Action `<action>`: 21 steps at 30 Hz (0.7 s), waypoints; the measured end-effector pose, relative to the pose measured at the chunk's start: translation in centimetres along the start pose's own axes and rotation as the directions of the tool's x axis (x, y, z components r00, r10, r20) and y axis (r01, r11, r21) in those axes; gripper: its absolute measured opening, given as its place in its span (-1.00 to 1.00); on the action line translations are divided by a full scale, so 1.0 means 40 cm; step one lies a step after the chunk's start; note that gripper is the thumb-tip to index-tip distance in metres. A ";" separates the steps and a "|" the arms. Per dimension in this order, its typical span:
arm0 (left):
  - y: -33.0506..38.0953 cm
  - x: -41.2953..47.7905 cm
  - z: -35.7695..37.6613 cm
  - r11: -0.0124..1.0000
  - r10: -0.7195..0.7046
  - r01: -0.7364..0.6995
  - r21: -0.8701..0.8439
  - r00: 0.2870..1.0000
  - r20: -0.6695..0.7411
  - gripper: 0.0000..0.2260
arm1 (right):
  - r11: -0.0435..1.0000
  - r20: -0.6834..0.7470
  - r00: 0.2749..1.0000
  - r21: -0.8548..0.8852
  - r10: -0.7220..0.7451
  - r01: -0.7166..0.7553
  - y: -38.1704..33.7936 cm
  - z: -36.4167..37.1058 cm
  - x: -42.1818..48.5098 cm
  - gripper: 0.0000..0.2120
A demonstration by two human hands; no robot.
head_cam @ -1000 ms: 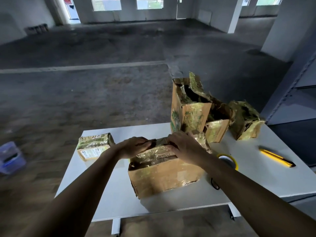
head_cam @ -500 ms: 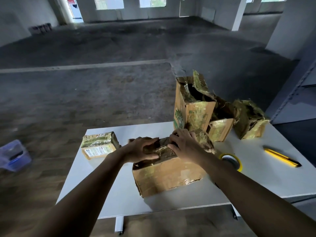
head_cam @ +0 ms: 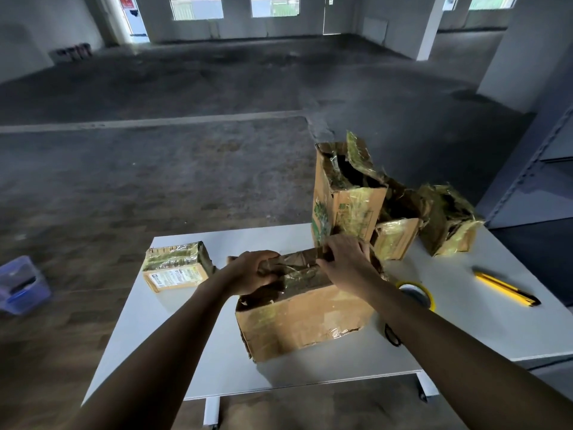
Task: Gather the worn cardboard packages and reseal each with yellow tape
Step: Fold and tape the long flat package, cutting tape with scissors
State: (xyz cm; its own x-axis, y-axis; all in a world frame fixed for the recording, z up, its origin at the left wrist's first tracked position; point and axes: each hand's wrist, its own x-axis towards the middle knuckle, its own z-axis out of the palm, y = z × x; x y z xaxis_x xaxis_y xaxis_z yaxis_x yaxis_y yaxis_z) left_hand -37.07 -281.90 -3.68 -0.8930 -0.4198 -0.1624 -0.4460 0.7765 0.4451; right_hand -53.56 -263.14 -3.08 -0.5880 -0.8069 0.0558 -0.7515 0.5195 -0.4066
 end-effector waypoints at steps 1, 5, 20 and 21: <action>0.001 0.002 -0.001 1.000 -0.002 0.002 -0.001 1.000 0.007 -0.51 | 0.999 -0.019 0.999 -0.034 0.030 -0.031 0.017 -0.004 0.000 -0.75; 0.010 0.005 -0.013 0.999 0.012 -0.010 -0.035 0.998 0.059 -0.50 | 0.976 -0.110 0.987 -0.172 0.118 -0.136 0.069 -0.009 -0.004 -0.51; 0.099 0.026 0.031 0.966 0.121 -0.109 0.235 0.992 -0.036 -0.66 | 0.936 0.001 0.940 0.101 0.340 -0.339 0.132 -0.018 -0.044 -0.57; 0.099 0.028 0.030 0.966 0.113 -0.104 0.238 0.993 -0.028 -0.65 | 0.932 -0.014 0.939 0.134 0.343 -0.338 0.140 -0.014 -0.046 -0.62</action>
State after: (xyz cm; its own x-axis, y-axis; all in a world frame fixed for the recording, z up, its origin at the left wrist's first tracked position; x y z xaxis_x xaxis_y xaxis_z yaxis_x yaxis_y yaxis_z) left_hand -39.92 -278.74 -3.17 -0.9357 -0.3419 -0.0865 -0.3527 0.9053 0.2370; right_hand -56.86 -258.61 -4.95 -0.8142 -0.5758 -0.0741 -0.4613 0.7192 -0.5196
